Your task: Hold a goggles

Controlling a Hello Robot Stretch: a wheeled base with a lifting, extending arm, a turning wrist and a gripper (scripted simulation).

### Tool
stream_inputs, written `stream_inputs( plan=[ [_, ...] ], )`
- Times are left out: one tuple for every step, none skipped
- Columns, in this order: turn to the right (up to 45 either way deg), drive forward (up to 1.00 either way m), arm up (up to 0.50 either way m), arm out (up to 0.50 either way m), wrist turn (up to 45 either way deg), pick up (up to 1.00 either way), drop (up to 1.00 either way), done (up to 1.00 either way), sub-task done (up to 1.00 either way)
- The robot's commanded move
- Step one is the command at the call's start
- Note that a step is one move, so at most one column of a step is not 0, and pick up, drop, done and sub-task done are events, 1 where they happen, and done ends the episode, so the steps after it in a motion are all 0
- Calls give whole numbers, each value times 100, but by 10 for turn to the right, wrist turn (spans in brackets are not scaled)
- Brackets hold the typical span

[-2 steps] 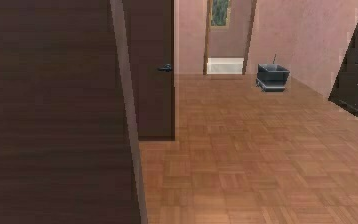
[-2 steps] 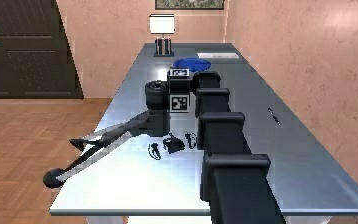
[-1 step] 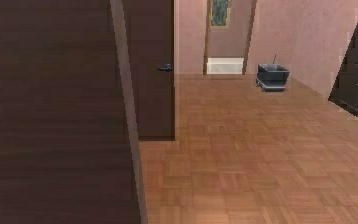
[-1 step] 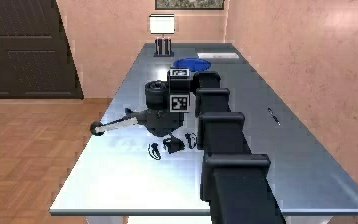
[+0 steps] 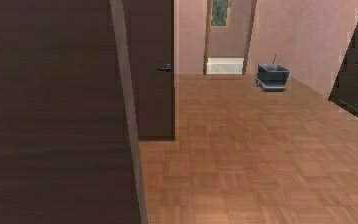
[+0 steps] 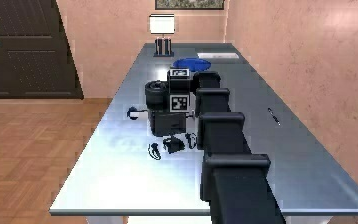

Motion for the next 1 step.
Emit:
stream_inputs(
  plan=[
    [0,0,-18,0,0,0,0,0,0]
  ],
)
